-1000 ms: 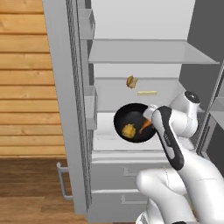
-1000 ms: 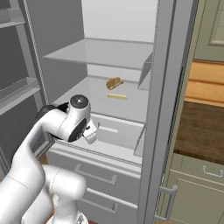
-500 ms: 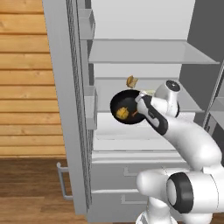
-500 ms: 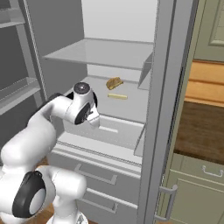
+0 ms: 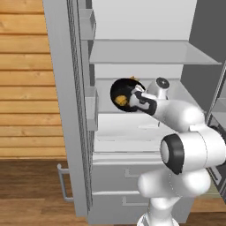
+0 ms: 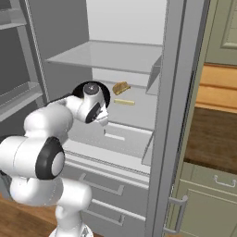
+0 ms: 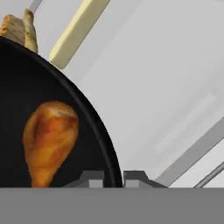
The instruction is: Pick the chicken drumstick and squash from their plates and place them in the bowl. Then put the bowl in the fridge.
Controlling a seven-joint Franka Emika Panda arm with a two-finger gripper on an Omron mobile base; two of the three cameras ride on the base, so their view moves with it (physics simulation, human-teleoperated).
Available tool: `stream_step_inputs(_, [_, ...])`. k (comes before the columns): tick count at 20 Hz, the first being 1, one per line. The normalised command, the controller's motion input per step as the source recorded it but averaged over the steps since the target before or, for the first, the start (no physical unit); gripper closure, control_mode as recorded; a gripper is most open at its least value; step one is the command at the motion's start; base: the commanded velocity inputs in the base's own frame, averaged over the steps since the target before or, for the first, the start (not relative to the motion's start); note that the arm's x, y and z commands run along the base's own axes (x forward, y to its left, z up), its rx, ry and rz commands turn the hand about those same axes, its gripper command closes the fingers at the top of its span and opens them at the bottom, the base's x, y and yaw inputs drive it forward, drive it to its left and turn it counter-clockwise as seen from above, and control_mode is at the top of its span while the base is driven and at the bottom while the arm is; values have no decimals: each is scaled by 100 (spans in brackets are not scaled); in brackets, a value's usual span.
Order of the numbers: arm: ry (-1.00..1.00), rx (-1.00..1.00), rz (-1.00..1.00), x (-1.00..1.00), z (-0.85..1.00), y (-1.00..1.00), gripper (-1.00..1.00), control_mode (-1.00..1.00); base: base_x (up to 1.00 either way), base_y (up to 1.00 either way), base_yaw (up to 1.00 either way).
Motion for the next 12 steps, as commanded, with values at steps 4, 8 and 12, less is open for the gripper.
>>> stream_step_inputs(4, [-3, 0, -7, 78, -27, 1, 100, -100, 0, 0, 0])
stream_step_inputs(8, [-7, 0, -3, 34, -7, 15, 100, -100, 0, 0, 0])
stream_step_inputs(12, [-10, 0, -1, 8, -2, 22, -100, -100, 0, 0, 0])
